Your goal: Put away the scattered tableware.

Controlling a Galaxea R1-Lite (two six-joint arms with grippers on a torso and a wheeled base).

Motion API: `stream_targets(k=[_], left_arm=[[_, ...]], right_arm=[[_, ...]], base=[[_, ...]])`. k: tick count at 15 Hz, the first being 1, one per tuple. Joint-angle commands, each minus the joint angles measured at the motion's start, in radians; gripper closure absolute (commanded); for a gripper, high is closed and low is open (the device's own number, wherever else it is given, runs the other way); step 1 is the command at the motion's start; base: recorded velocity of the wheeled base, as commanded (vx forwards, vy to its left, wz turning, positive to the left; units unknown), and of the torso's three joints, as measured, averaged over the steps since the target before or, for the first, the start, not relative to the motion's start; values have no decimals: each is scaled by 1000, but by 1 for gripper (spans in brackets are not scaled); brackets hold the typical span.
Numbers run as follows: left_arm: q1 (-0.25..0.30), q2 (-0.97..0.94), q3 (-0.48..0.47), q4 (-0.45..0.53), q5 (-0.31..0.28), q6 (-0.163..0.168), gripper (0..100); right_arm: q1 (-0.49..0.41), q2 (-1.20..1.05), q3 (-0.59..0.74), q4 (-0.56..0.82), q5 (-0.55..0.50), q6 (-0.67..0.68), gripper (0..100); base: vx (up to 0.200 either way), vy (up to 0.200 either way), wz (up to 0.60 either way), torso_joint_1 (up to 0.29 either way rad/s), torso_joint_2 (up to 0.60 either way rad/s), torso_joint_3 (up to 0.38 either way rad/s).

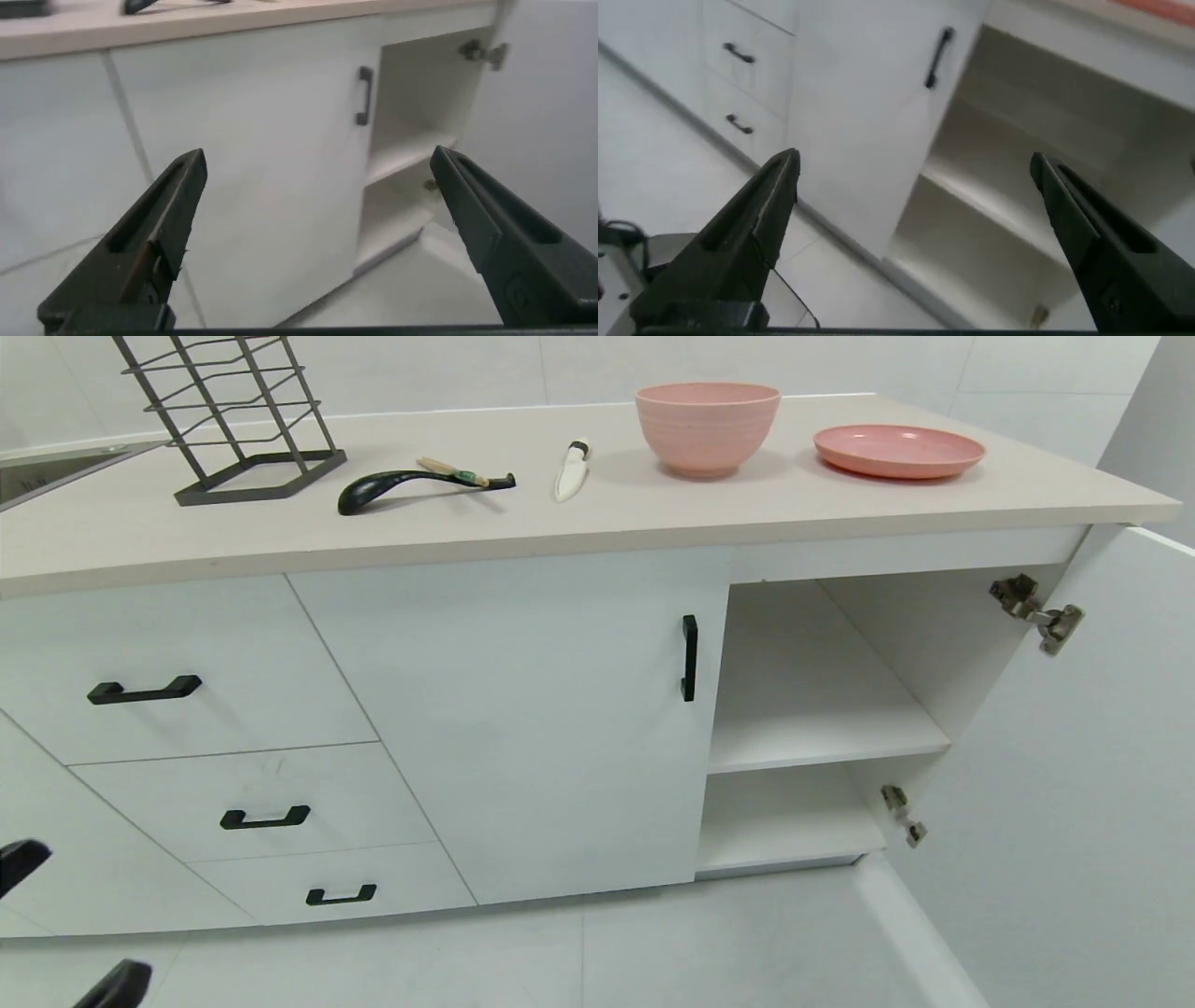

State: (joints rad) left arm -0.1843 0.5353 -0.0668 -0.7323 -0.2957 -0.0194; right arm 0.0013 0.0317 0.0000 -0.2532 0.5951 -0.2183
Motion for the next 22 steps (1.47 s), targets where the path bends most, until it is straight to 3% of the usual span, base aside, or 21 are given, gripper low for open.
stream_targets(k=[1,3,5,6,7,8,10,12,13,18,21,22], left_arm=[[117,-313,18,226,-5,-33,0],[117,-425,19,380,-5,-33,0],[151,-471,53,452,-3,-44,0],[181,-535,67,551,-3,-76,0],[184,-535,67,643,17,-70,0],[184,-535,67,671,63,-73,0],[184,-535,67,669,89,-70,0],[186,-535,67,676,259,-31,0],[186,-535,67,723,383,18,0],[186,-535,67,728,353,12,0],[186,-535,67,728,353,-27,0],[186,-535,67,728,353,-25,0]], right_arm=[[0,-32,0,115,-221,88,0],[0,-32,0,219,-414,142,0],[0,-32,0,210,-426,140,0],[-1,-32,0,210,-431,139,0],[-3,-32,0,210,-433,134,0],[-3,-32,0,212,-434,137,0],[-4,-32,0,210,-454,148,0],[-4,-30,0,258,-604,154,0],[-4,-32,0,253,-600,169,0],[-4,-32,0,253,-587,203,0],[-4,-32,0,253,-591,201,0],[-3,-32,0,253,-587,203,0]], base=[[0,0,0,0,0,0],[0,0,0,0,0,0],[0,0,0,0,0,0],[0,0,0,0,0,0],[0,0,0,0,0,0],[0,0,0,0,0,0],[0,0,0,0,0,0],[0,0,0,0,0,0],[0,0,0,0,0,0],[0,0,0,0,0,0],[0,0,0,0,0,0],[0,0,0,0,0,0]])
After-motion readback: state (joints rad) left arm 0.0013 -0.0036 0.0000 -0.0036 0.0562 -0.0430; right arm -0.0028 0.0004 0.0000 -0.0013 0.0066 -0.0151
